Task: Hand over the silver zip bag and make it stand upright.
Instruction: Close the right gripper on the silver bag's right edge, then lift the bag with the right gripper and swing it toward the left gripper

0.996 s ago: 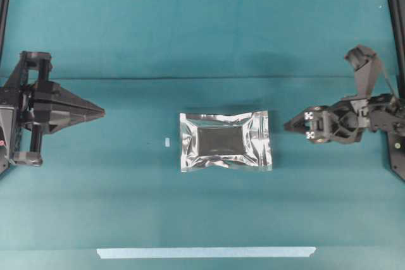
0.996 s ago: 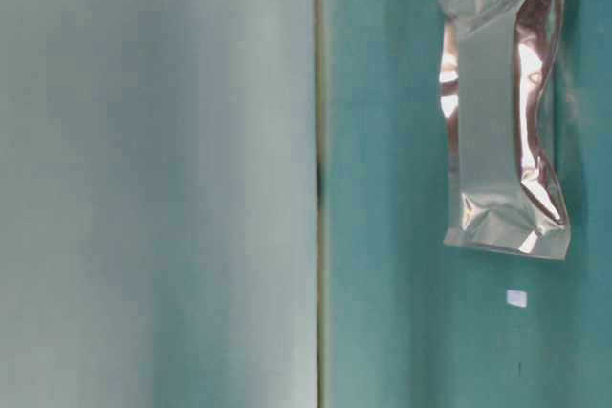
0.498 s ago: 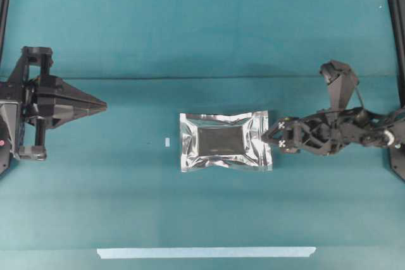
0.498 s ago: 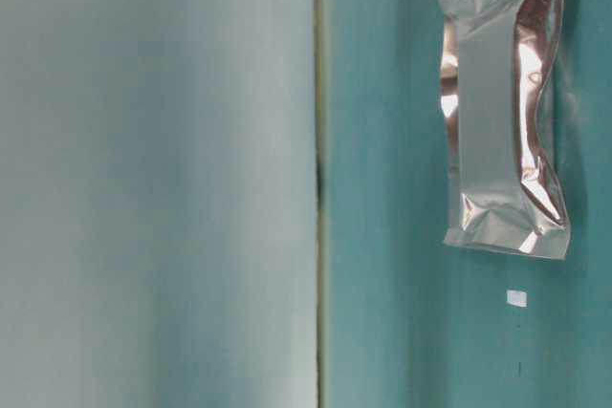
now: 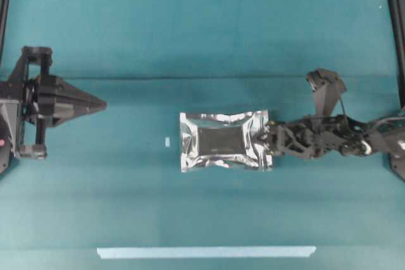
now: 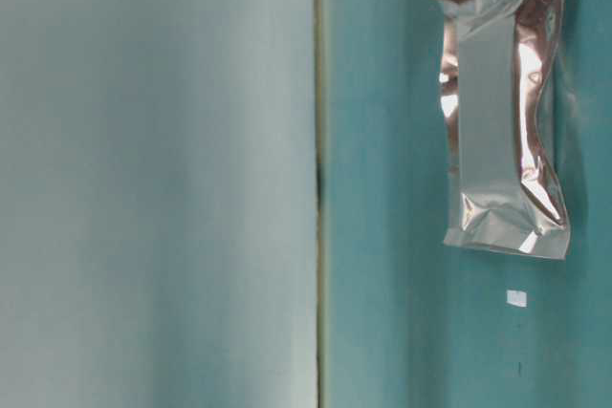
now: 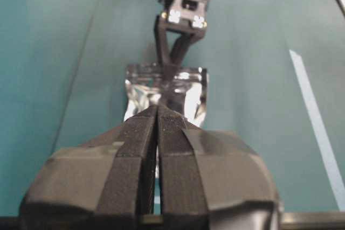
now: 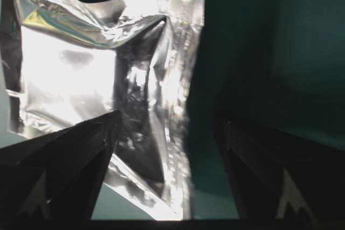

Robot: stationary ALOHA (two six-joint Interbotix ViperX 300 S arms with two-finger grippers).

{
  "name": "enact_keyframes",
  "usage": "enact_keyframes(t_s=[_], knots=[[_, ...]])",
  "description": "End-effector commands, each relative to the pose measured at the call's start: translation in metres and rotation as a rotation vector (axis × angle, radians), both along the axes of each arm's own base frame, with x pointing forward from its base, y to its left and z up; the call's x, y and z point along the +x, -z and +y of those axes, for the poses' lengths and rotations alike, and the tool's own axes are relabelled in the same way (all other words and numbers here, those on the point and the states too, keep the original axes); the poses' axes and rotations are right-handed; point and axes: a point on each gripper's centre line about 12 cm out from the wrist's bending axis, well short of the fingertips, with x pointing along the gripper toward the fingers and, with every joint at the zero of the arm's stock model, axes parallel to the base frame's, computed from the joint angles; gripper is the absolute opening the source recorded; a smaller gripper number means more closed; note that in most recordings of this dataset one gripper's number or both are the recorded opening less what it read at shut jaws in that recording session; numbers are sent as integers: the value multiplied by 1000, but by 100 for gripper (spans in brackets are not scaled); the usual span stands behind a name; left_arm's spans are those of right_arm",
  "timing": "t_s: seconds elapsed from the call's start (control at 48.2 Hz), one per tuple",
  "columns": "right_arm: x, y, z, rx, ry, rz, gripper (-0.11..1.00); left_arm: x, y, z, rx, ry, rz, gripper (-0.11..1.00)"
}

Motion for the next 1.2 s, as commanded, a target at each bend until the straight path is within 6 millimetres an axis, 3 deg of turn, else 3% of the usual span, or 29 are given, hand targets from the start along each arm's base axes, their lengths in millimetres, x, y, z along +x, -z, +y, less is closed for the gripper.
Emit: enact_keyframes(t_s=[0.0,0.353,0.477,0.581,0.767,0.85,1.182], knots=[[8,-2,1,-2,6,-19,89,3,-10,0,2,0,-29,-1],[7,0,1,-7,8,-16,88,2,-9,0,2,0,-21,-1],[8,0,0,-11,15,-19,83,2,-9,0,2,-1,-21,-1],[6,2,-2,-13,23,-11,65,2,-9,0,2,0,-20,-1],[6,3,-4,-15,35,-11,18,3,-9,1,1,-3,-20,-1],[7,2,-4,-15,36,-17,3,2,-8,1,2,-3,-18,-1],[11,-7,-4,-31,15,-42,2,2,-4,1,-12,-6,-3,-1]])
